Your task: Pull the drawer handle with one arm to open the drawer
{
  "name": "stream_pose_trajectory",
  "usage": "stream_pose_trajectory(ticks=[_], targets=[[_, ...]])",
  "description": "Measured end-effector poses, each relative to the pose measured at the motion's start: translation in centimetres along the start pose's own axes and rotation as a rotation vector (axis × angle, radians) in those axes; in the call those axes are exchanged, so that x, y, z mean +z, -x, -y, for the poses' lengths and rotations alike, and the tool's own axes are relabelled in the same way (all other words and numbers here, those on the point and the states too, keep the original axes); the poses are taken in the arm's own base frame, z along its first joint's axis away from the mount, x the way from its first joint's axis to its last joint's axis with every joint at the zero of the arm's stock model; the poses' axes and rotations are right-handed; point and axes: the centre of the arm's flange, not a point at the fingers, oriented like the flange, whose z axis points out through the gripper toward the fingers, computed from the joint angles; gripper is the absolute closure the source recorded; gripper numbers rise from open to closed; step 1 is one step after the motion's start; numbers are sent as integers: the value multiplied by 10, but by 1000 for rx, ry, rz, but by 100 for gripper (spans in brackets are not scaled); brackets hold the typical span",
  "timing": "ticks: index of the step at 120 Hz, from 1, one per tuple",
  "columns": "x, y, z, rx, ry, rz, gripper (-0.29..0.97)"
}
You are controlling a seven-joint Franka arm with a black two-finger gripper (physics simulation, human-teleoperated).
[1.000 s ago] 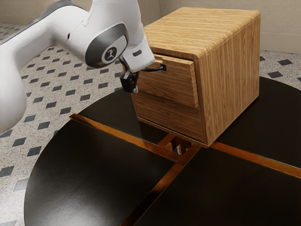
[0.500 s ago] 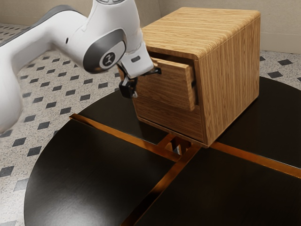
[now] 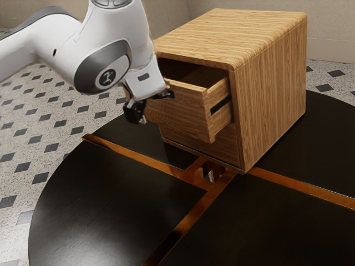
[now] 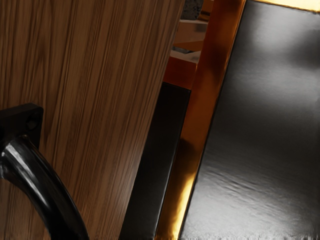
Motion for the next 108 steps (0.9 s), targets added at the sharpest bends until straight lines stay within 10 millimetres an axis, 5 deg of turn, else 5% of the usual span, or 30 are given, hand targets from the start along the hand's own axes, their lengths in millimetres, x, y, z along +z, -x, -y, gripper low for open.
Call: stream_pose_trajectory(ticks=[108], targets=[[5, 15, -51, -13, 34, -3, -1]])
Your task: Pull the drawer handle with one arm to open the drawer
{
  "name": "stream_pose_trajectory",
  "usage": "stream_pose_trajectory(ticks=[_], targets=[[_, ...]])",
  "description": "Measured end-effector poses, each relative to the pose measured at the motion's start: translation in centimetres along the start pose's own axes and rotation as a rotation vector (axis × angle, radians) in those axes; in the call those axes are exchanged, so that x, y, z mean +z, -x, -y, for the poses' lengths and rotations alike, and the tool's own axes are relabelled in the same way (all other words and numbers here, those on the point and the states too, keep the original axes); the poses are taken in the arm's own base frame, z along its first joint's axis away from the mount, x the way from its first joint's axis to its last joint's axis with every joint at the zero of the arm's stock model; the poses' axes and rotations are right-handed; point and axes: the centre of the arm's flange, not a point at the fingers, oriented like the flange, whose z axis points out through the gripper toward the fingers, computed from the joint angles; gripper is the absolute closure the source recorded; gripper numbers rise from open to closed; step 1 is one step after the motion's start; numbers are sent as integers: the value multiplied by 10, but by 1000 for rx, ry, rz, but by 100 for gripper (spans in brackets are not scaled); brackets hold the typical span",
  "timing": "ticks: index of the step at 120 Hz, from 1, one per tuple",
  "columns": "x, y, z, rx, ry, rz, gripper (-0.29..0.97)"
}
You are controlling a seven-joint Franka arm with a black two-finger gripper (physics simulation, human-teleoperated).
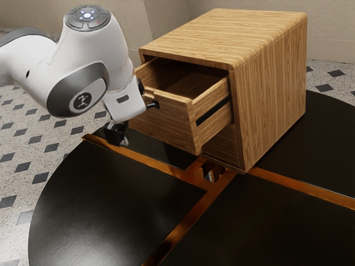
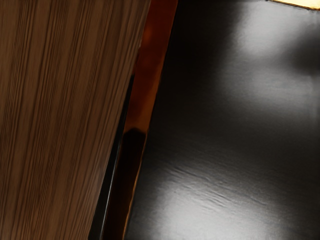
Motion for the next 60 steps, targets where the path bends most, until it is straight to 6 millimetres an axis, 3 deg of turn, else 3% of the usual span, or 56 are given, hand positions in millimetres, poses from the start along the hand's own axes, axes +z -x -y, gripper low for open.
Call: stream_pose_trajectory(ticks=[19, 34, 37, 51, 60], targets=[[-6, 6, -19, -7, 3, 1, 0], [-21, 16, -34, -23, -13, -4, 21], [-32, 19, -36, -28, -31, -8, 26], [-115, 24, -41, -36, -177, -57, 14], [-155, 18, -45, -29, -238, -88, 10]])
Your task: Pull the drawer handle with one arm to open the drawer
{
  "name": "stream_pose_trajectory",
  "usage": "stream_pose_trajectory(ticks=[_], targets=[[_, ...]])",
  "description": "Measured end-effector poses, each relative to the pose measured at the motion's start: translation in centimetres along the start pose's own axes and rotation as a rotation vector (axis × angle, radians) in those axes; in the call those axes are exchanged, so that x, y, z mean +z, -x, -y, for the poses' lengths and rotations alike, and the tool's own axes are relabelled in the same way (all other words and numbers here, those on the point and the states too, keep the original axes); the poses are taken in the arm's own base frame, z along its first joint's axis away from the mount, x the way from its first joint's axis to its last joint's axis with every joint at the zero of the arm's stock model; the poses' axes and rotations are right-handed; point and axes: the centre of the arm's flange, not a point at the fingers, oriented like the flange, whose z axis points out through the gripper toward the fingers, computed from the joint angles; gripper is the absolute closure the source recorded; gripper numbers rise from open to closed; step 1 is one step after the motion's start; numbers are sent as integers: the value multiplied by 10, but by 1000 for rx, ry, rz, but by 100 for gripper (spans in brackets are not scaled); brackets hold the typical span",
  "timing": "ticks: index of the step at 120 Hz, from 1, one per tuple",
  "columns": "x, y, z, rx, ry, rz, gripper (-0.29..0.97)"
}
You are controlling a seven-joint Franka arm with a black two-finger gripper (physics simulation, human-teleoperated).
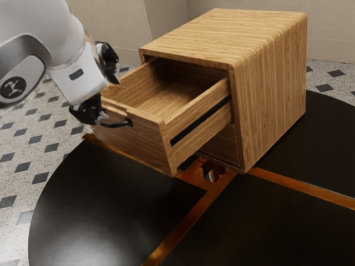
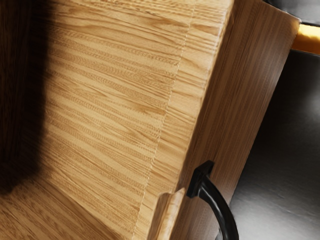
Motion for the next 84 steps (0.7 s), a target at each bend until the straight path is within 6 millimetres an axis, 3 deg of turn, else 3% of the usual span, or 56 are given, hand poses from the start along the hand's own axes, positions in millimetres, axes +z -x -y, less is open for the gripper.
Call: stream_pose_trajectory(ticks=[16, 26, 36, 54, 62, 84], targets=[[-44, -17, 1, -121, 53, -59, 5], [-66, -27, 25, -281, 161, -101, 4], [-62, -51, 52, -414, 284, -105, 3], [-42, -82, 44, -586, 460, -9, 3], [-37, -78, 42, -680, 496, 43, 3], [-11, -43, 45, -953, 536, 193, 2]])
